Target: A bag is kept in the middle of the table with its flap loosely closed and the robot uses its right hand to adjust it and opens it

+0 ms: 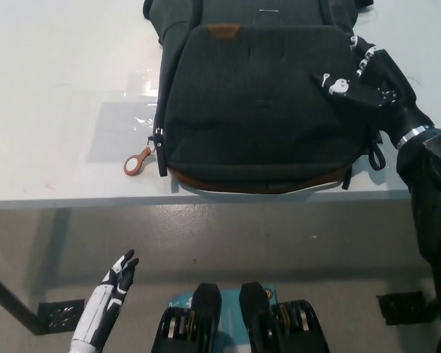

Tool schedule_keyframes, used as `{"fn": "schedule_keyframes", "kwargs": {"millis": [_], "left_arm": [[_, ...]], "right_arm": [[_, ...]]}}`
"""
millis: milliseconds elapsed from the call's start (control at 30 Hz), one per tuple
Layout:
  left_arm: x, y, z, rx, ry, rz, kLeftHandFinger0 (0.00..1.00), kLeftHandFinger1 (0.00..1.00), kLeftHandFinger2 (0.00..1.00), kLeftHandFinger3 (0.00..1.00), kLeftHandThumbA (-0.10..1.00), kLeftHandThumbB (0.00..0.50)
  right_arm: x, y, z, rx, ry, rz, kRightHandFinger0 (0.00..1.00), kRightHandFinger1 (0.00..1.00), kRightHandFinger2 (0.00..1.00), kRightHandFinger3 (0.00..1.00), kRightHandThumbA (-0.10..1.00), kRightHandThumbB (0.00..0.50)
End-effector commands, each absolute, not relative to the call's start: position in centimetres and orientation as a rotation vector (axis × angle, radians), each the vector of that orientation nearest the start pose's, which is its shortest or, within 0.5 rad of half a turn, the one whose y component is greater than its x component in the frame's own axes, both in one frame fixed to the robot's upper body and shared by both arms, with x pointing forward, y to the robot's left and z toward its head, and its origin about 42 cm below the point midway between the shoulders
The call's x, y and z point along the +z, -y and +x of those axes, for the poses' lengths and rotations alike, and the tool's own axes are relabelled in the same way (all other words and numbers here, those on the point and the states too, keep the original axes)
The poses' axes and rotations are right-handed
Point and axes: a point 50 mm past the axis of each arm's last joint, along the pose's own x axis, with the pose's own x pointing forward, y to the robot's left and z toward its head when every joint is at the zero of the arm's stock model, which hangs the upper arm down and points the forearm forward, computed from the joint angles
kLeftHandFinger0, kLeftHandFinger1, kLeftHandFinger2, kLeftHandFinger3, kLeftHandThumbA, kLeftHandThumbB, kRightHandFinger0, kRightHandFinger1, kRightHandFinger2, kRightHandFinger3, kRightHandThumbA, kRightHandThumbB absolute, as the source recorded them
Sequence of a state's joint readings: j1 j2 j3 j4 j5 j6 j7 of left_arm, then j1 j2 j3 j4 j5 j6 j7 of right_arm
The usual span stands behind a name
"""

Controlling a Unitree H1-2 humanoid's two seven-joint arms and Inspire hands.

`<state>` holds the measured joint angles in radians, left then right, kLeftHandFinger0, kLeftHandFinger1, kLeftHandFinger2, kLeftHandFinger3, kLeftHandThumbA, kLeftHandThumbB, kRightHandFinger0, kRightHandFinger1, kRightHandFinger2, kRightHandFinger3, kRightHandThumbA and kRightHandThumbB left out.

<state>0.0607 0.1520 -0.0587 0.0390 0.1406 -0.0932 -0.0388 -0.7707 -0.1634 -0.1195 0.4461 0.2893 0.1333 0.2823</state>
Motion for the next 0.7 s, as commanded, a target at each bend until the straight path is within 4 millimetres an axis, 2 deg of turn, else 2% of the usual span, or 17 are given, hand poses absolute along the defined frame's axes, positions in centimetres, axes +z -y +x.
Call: {"fn": "schedule_keyframes", "kwargs": {"millis": [0, 67, 133, 200, 400, 567, 600, 667], "left_arm": [[8.6, -25.1, 26.6, -0.117, 0.029, 0.305, 1.00, 1.00, 1.00, 1.00, 1.00, 0.311], [8.5, -25.1, 26.7, -0.121, 0.029, 0.307, 1.00, 1.00, 1.00, 1.00, 1.00, 0.310], [8.6, -25.0, 26.6, -0.119, 0.028, 0.308, 1.00, 1.00, 1.00, 1.00, 1.00, 0.316], [8.5, -24.9, 26.6, -0.119, 0.029, 0.305, 1.00, 1.00, 1.00, 1.00, 1.00, 0.315], [8.4, -24.5, 26.5, -0.119, 0.024, 0.309, 1.00, 1.00, 1.00, 1.00, 1.00, 0.316], [8.6, -24.4, 26.7, -0.130, 0.024, 0.314, 1.00, 1.00, 1.00, 1.00, 1.00, 0.308], [8.6, -24.4, 26.7, -0.132, 0.025, 0.315, 1.00, 1.00, 1.00, 1.00, 1.00, 0.309], [8.7, -24.4, 26.7, -0.142, 0.026, 0.324, 1.00, 1.00, 1.00, 1.00, 1.00, 0.303]], "right_arm": [[30.1, 21.5, 50.0, 0.319, 0.310, 0.086, 0.05, 0.44, 0.68, 0.63, -0.10, 0.111], [30.5, 21.5, 49.7, 0.304, 0.334, 0.056, 0.10, 0.46, 0.67, 0.64, -0.10, 0.112], [30.6, 21.6, 49.5, 0.298, 0.337, 0.074, 0.09, 0.46, 0.69, 0.68, -0.10, 0.105], [30.6, 21.7, 49.3, 0.301, 0.345, 0.090, 0.12, 0.51, 0.71, 0.67, -0.10, 0.105], [30.2, 22.6, 48.6, 0.289, 0.354, 0.108, 0.13, 0.51, 0.69, 0.66, -0.10, 0.111], [29.9, 23.1, 46.5, 0.274, 0.414, 0.081, 0.17, 0.53, 0.72, 0.69, -0.10, 0.125], [30.1, 23.1, 45.8, 0.263, 0.439, 0.047, 0.17, 0.50, 0.69, 0.68, -0.10, 0.135], [30.2, 23.1, 44.0, 0.246, 0.494, 0.001, 0.16, 0.46, 0.65, 0.68, -0.10, 0.118]]}}
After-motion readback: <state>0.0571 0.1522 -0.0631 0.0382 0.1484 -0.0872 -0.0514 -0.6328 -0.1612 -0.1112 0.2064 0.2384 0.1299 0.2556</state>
